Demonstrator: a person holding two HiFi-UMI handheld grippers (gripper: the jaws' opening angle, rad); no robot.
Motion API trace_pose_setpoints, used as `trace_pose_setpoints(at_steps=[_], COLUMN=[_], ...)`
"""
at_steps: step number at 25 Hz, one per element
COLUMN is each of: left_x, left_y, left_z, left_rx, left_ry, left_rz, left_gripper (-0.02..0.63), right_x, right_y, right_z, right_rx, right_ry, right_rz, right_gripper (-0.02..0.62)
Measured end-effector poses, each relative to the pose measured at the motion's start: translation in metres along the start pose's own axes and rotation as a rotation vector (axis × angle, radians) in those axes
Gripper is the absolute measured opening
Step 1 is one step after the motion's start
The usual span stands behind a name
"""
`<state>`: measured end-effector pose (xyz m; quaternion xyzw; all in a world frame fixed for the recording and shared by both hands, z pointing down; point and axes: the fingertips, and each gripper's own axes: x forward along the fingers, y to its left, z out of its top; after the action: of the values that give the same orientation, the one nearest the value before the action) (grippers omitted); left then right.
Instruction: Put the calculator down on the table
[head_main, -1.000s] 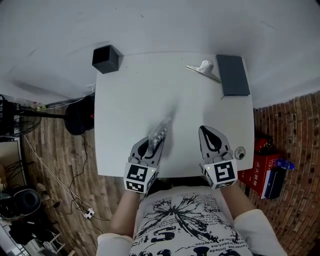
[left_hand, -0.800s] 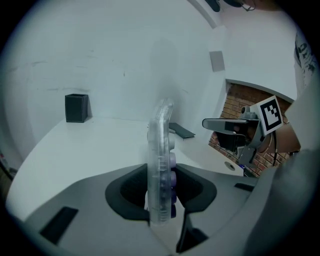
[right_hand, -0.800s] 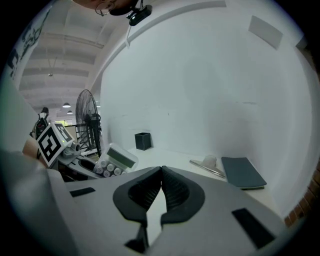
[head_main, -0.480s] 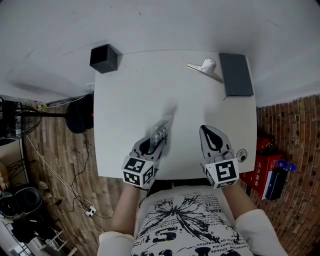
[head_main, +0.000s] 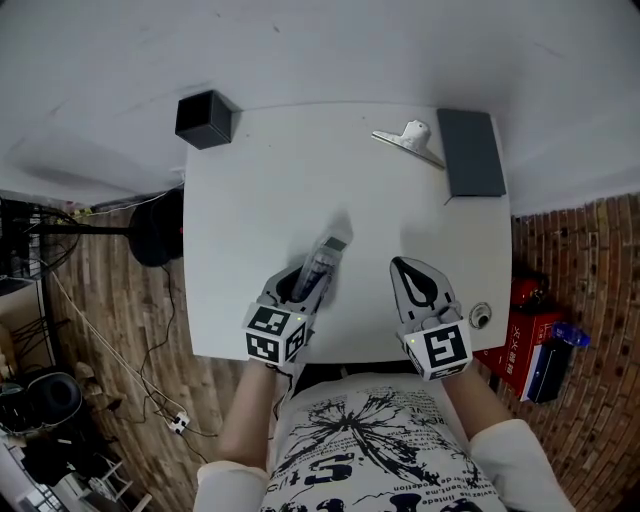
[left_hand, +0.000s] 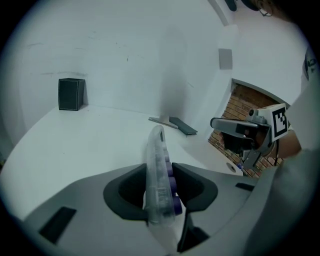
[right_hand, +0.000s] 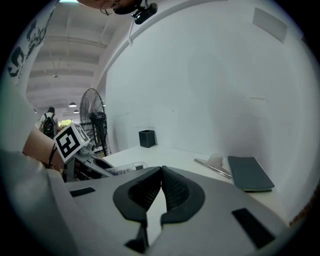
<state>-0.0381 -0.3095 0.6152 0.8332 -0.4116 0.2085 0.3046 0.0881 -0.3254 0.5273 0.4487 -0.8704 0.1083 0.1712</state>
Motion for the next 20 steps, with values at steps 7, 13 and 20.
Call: trace_pose_setpoints(at_steps=[7, 13, 20], left_x=[0.000, -0.003, -0.003], left_y=[0.017, 0.031, 0.036], left_z=[-0.003, -0.005, -0.012], left_rx=[-0.063, -0.030, 0.008], left_ry=[-0.021, -0.010, 0.023], left_rz=[0.071, 0.167, 0.192], left_gripper=[0.190, 0.222, 0.233], right_x=[0.004, 0.008, 0.005], right_y=[-0.007, -0.006, -0.005], right_z=[-0.004, -0.004, -0.005], right_rx=[-0.007, 0.000, -0.004], right_ry=[0.016, 0.013, 0.016], right_rz=[0.006, 0.012, 0.000], right_gripper=[0.015, 0.015, 0.015])
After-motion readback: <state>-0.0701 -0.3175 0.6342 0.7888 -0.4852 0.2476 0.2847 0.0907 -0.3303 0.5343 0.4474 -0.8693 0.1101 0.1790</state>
